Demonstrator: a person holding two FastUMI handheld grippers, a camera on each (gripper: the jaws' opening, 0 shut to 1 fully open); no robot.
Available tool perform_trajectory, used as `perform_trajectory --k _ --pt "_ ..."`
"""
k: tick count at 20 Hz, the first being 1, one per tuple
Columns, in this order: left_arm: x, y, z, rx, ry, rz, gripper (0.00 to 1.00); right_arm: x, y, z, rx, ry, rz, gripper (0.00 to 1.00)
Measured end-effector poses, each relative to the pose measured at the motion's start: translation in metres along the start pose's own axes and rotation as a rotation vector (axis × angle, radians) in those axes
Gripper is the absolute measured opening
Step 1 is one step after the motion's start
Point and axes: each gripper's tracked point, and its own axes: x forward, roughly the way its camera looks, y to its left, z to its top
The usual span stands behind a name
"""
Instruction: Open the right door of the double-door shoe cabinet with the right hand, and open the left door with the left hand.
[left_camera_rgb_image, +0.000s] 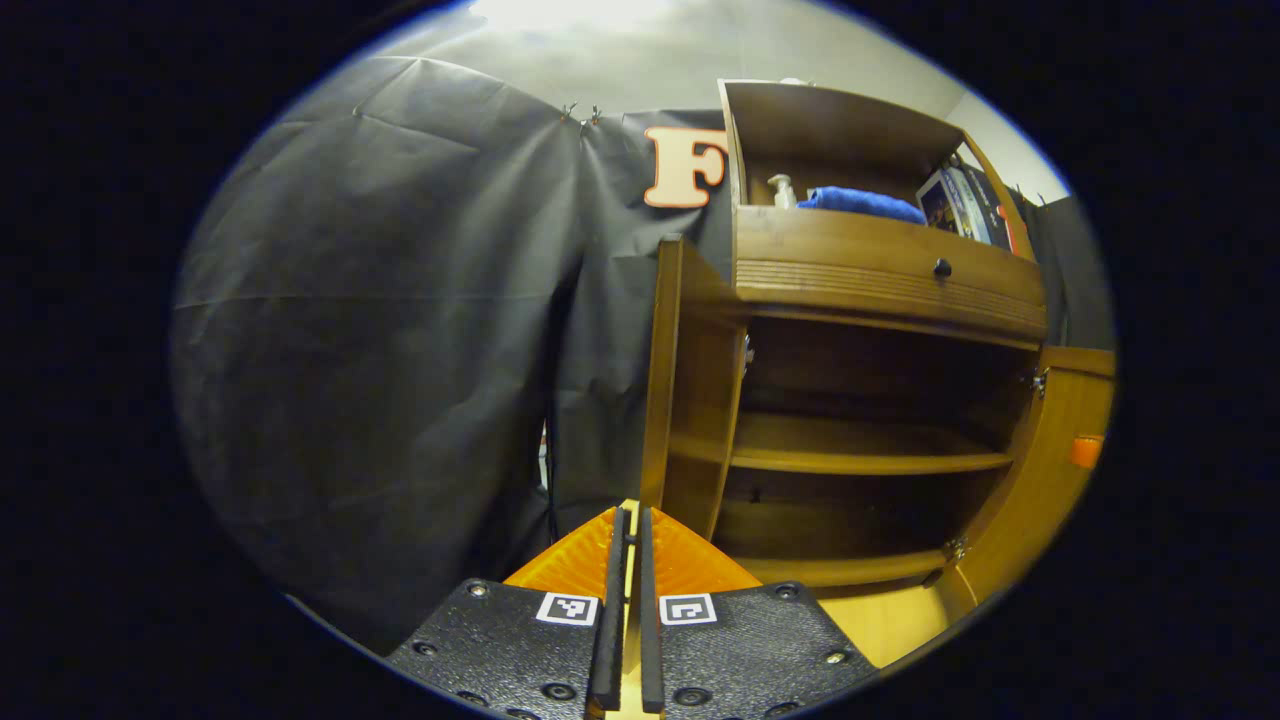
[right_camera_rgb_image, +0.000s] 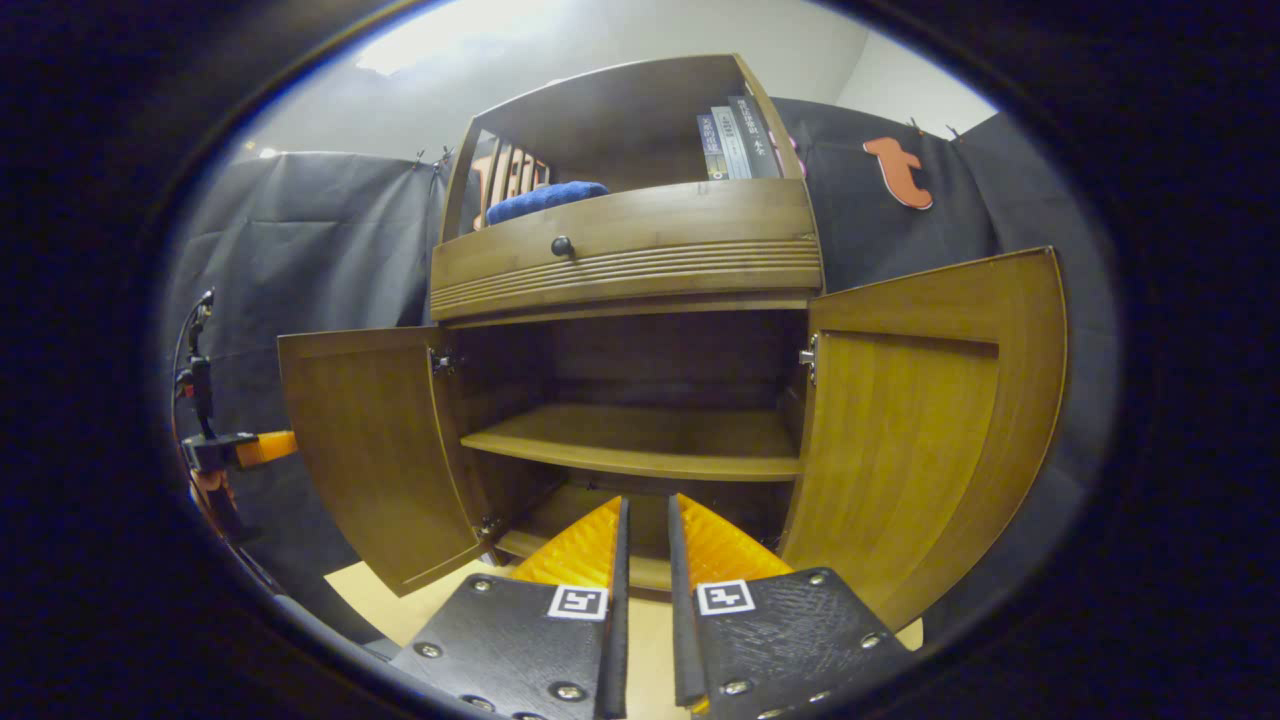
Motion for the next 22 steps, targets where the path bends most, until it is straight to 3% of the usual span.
perform_trajectory --k 1,6,12,16,22 --pt "-0.001 -0.005 0.010 -0.002 -0.023 -0.007 0.08 0.000 -0.001 0.000 0.000 0.001 -0.003 0.18" --pt "-0.008 -0.052 0.061 -0.030 -0.119 -0.101 0.08 -0.007 -0.008 0.008 0.010 -0.012 -0.029 0.18" --pt "0.001 -0.137 0.096 -0.030 -0.152 -0.258 0.08 -0.018 -0.015 0.048 0.029 -0.096 -0.082 0.18" --pt "0.001 -0.198 0.107 -0.022 -0.188 -0.388 0.08 -0.025 -0.021 0.066 0.009 -0.136 -0.134 0.18" --pt "0.000 -0.255 0.097 0.010 -0.180 -0.526 0.08 -0.035 -0.026 0.080 0.010 -0.168 -0.195 0.18"
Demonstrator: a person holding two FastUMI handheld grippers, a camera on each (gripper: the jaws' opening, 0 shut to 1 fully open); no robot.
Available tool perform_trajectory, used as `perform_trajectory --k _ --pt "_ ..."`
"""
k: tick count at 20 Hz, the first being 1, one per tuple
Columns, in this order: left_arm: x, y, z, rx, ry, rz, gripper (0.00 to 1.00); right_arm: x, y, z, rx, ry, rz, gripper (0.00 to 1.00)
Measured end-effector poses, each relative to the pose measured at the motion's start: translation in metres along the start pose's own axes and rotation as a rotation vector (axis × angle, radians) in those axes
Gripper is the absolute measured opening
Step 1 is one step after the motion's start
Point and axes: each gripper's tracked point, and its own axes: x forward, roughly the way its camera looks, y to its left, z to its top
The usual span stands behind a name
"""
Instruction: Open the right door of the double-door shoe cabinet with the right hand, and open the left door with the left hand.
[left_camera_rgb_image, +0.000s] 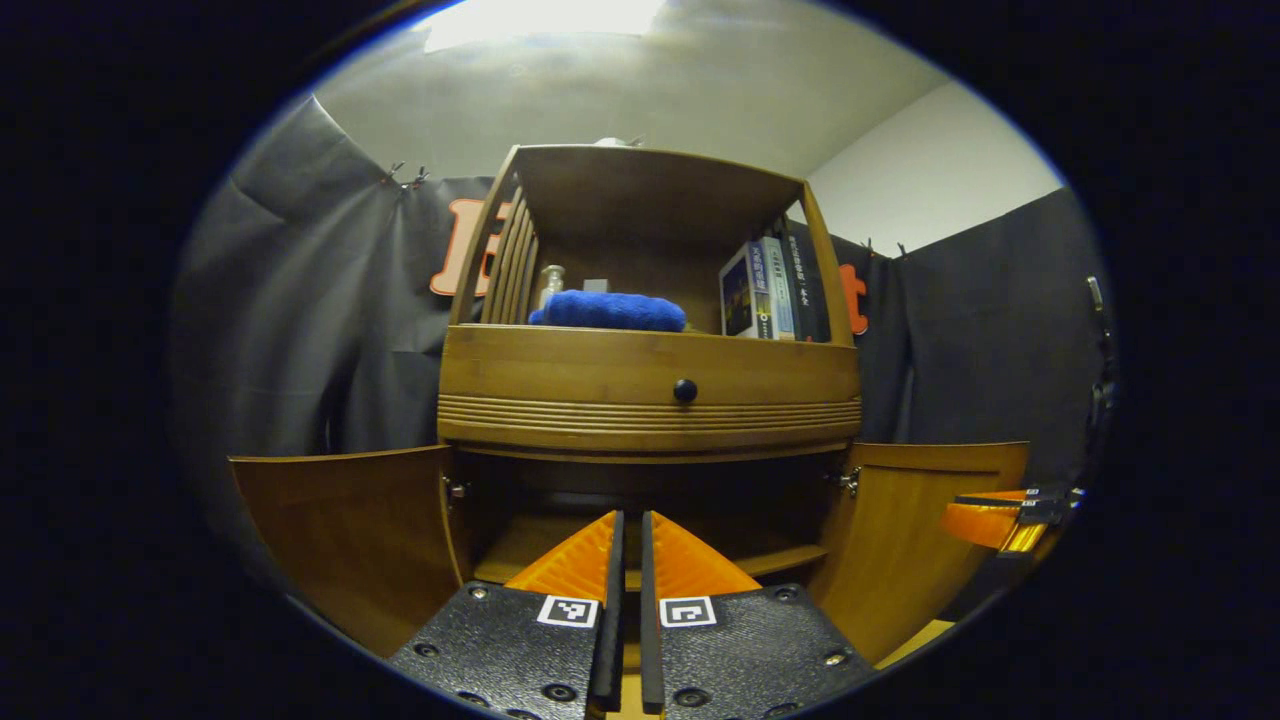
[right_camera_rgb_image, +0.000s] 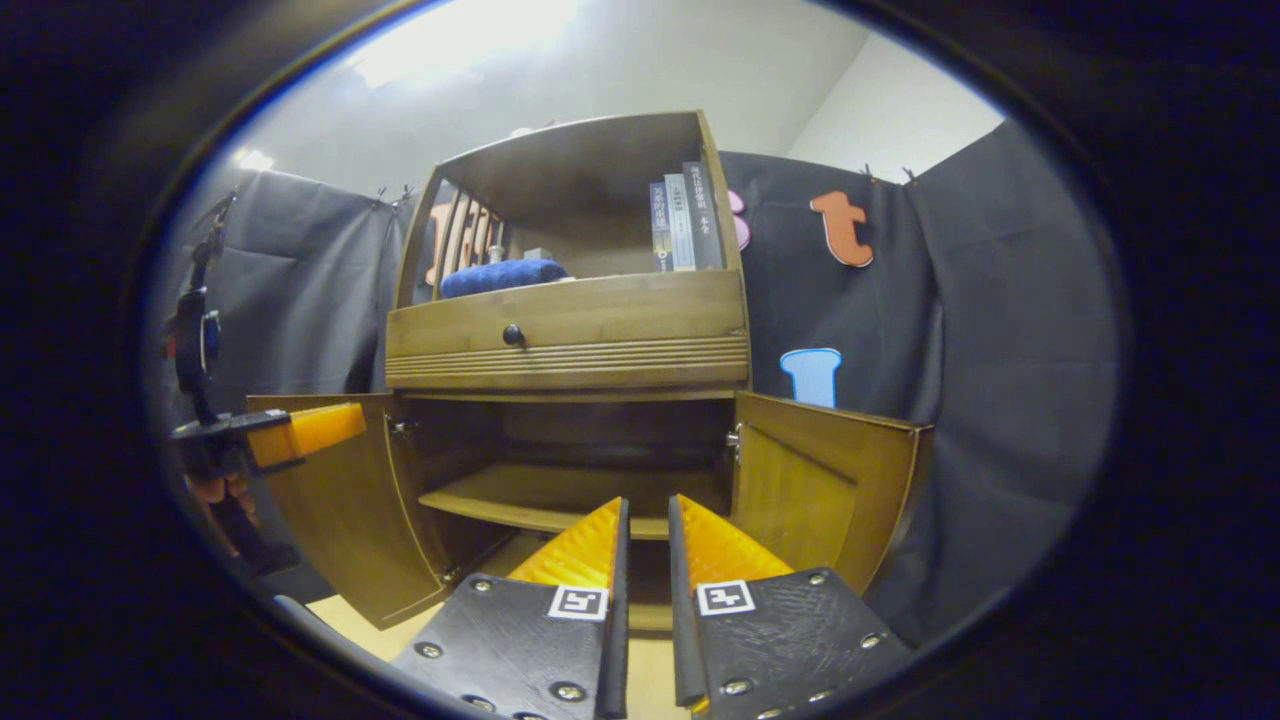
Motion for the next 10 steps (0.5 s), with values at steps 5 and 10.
perform_trajectory --k 5,10 --pt "0.018 -0.026 0.000 -0.014 0.000 -0.076 0.08 -0.010 -0.003 0.013 0.026 -0.044 -0.031 0.18" --pt "0.025 -0.058 0.003 -0.007 -0.021 -0.132 0.18 -0.010 -0.009 0.017 0.021 -0.063 -0.049 0.18"
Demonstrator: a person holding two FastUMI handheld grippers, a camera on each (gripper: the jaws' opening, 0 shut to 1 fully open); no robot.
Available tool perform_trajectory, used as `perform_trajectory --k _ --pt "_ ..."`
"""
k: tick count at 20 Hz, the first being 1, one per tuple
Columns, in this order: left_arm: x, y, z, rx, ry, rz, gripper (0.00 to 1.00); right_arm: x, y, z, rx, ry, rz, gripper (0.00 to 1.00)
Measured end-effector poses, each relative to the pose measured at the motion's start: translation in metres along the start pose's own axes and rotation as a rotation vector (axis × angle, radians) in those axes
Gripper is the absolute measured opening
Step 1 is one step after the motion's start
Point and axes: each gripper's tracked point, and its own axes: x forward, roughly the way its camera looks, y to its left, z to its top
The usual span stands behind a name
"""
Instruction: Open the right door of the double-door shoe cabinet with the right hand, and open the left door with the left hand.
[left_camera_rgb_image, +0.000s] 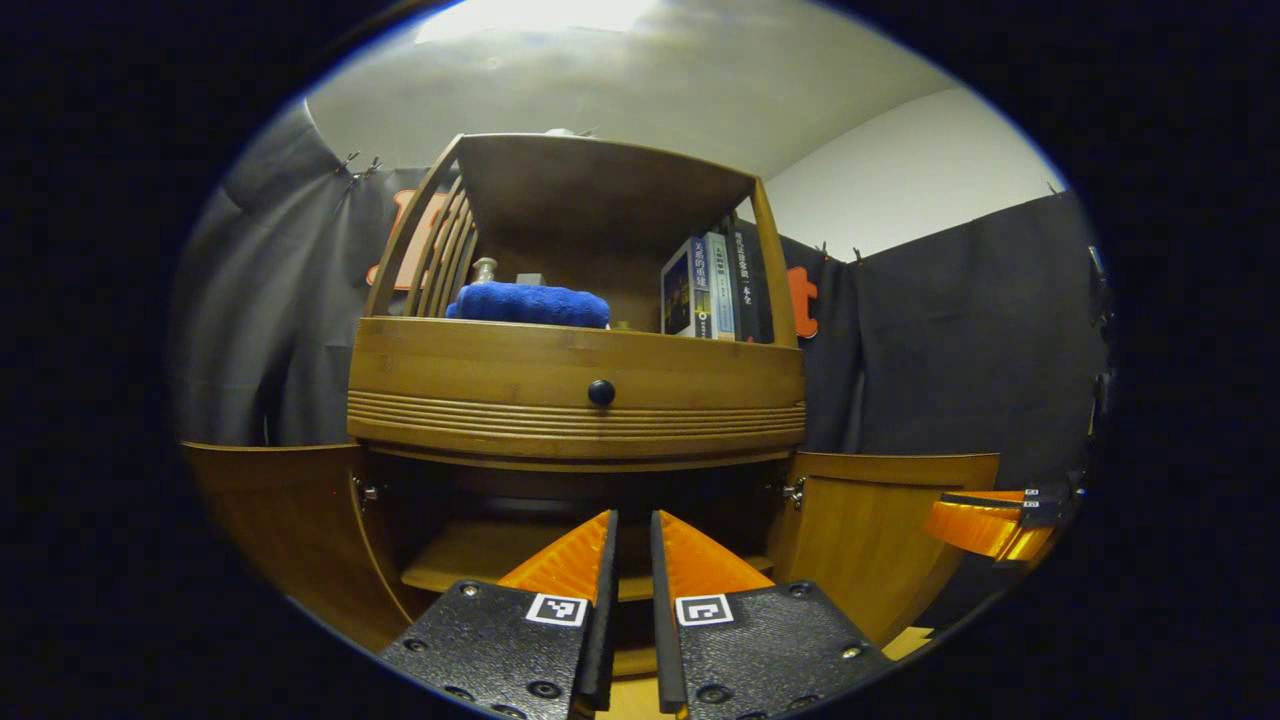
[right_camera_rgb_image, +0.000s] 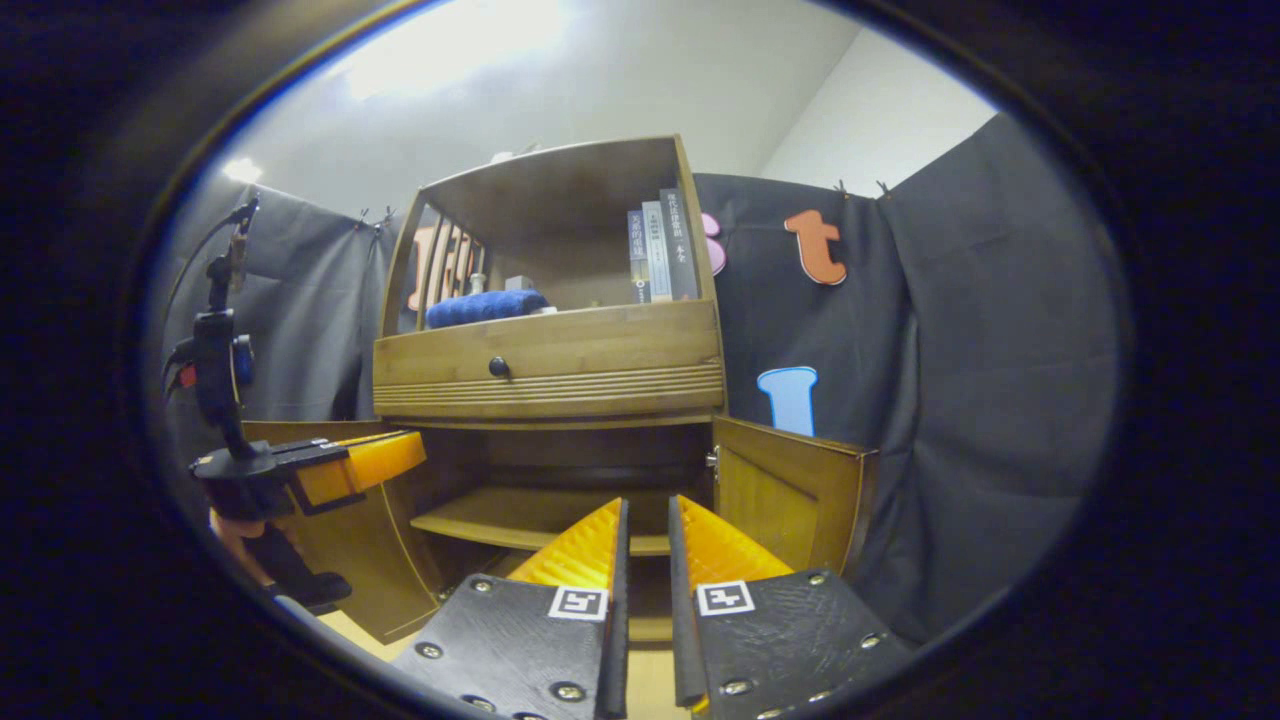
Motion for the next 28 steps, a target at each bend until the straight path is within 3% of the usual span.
perform_trajectory --k 1,2,3,6,7,13,25,26,28 --pt "0.002 -0.005 -0.001 0.007 0.000 -0.008 0.18 0.001 -0.002 0.000 0.001 -0.002 -0.010 0.18" --pt "0.001 -0.010 -0.002 0.012 0.003 -0.013 0.25 0.001 -0.001 0.001 0.004 -0.006 -0.006 0.20" --pt "0.002 -0.012 -0.004 0.020 0.005 -0.012 0.43 0.002 -0.001 0.001 0.007 -0.010 -0.004 0.22" --pt "0.004 -0.010 -0.006 0.041 0.001 0.017 0.99 0.013 0.002 -0.003 0.009 -0.019 0.013 0.81" --pt "0.006 -0.011 -0.004 0.039 -0.005 0.020 0.96 0.009 0.002 0.002 0.008 -0.031 0.015 1.00" --pt "0.015 -0.015 -0.002 -0.034 -0.016 0.003 0.95 0.003 -0.002 0.007 -0.038 -0.047 -0.007 1.00" --pt "0.019 -0.034 -0.003 -0.039 -0.015 -0.101 0.96 -0.020 -0.007 0.009 -0.074 -0.059 -0.095 1.00" --pt "0.018 -0.036 -0.003 -0.035 -0.016 -0.107 0.95 -0.023 -0.008 0.008 -0.073 -0.059 -0.103 0.96" --pt "0.018 -0.041 -0.001 -0.037 -0.023 -0.121 0.95 -0.029 -0.011 0.006 -0.072 -0.053 -0.119 1.00"
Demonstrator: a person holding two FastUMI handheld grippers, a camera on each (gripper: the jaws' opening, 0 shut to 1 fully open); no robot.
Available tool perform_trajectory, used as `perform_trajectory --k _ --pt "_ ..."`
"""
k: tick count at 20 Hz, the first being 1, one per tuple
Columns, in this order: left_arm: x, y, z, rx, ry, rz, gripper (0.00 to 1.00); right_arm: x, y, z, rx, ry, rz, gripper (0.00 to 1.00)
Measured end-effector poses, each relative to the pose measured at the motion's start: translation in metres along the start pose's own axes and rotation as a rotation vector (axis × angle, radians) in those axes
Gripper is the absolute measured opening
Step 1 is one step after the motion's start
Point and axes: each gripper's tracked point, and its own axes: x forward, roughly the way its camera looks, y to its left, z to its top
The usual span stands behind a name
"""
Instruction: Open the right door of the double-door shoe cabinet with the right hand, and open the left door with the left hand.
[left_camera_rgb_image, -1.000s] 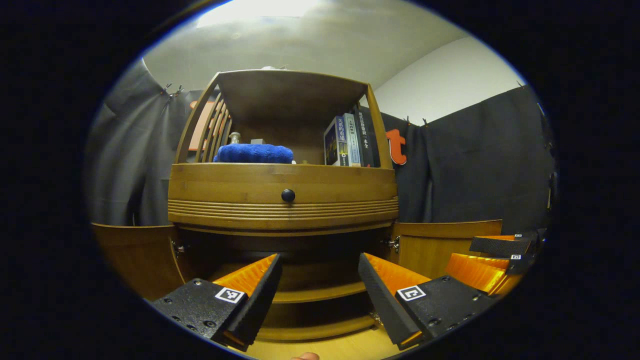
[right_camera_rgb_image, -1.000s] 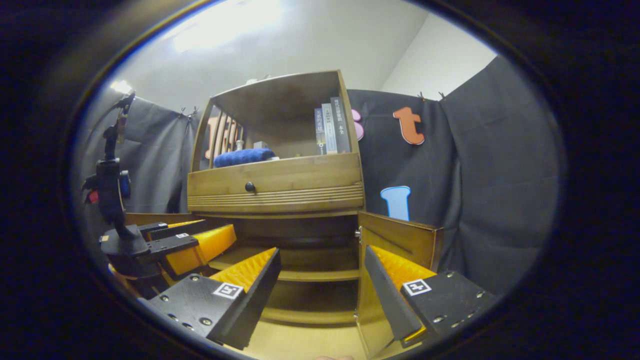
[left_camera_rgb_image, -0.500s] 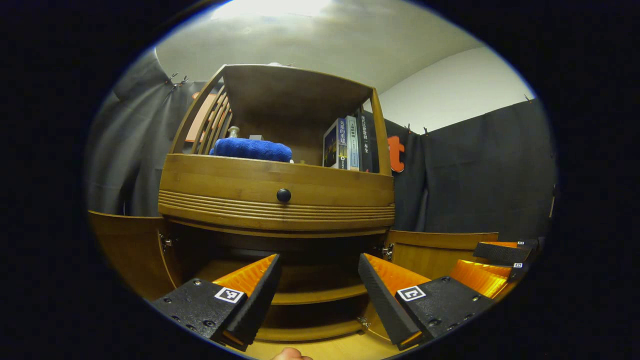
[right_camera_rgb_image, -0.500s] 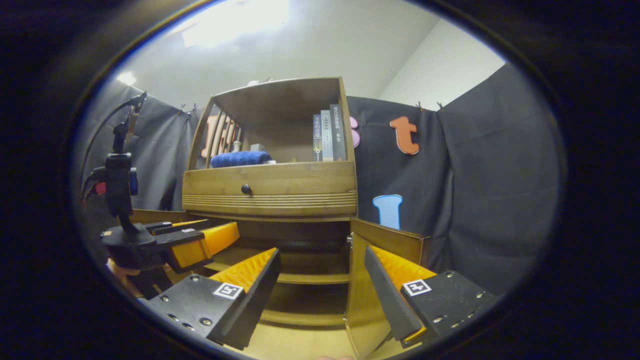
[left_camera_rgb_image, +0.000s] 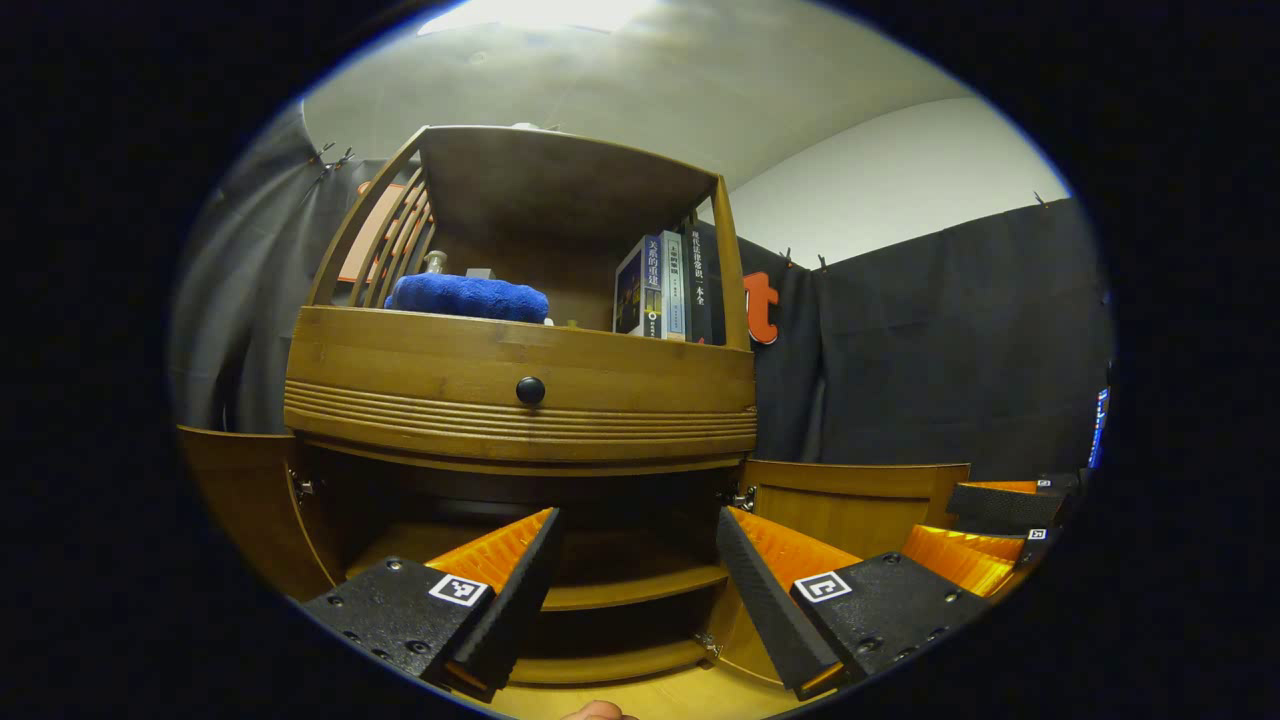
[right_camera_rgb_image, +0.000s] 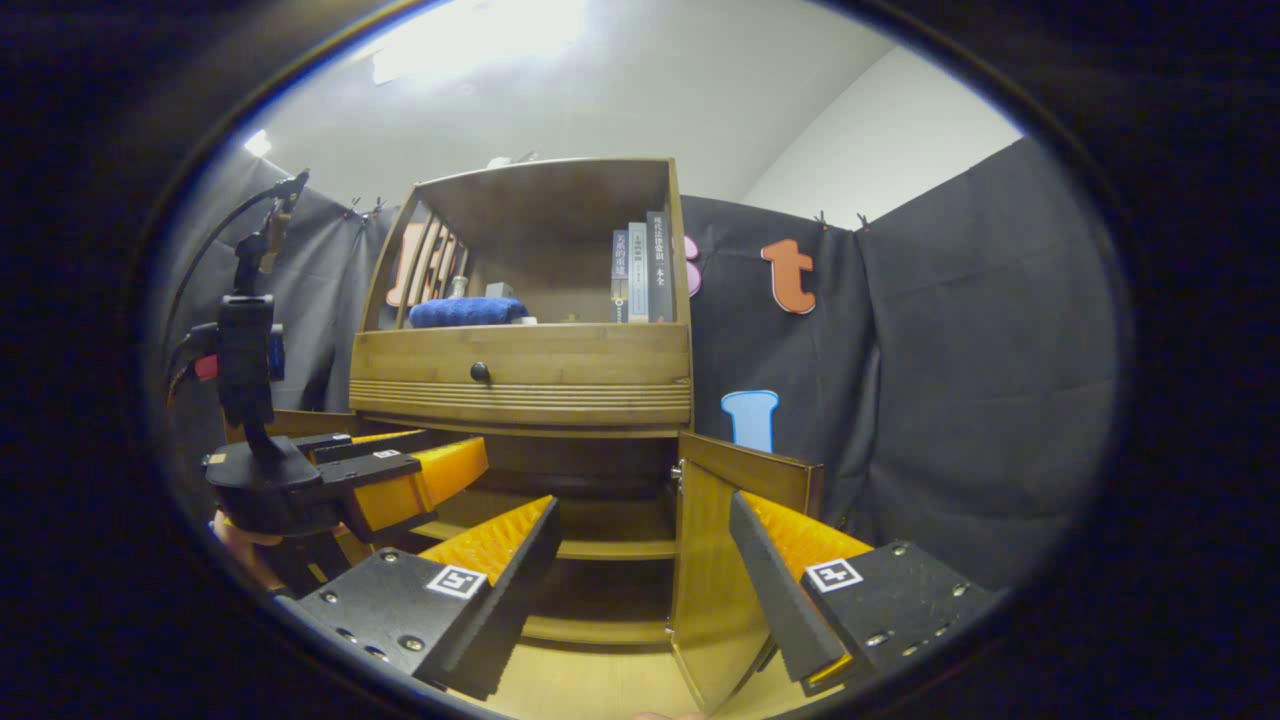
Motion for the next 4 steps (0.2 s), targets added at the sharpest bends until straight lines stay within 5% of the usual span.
perform_trajectory --k 4 --pt "-0.0005 -0.0085 -0.0002 -0.005 -0.002 -0.032 0.95 -0.0078 -0.0067 0.0034 0.001 -0.006 -0.030 1.00"
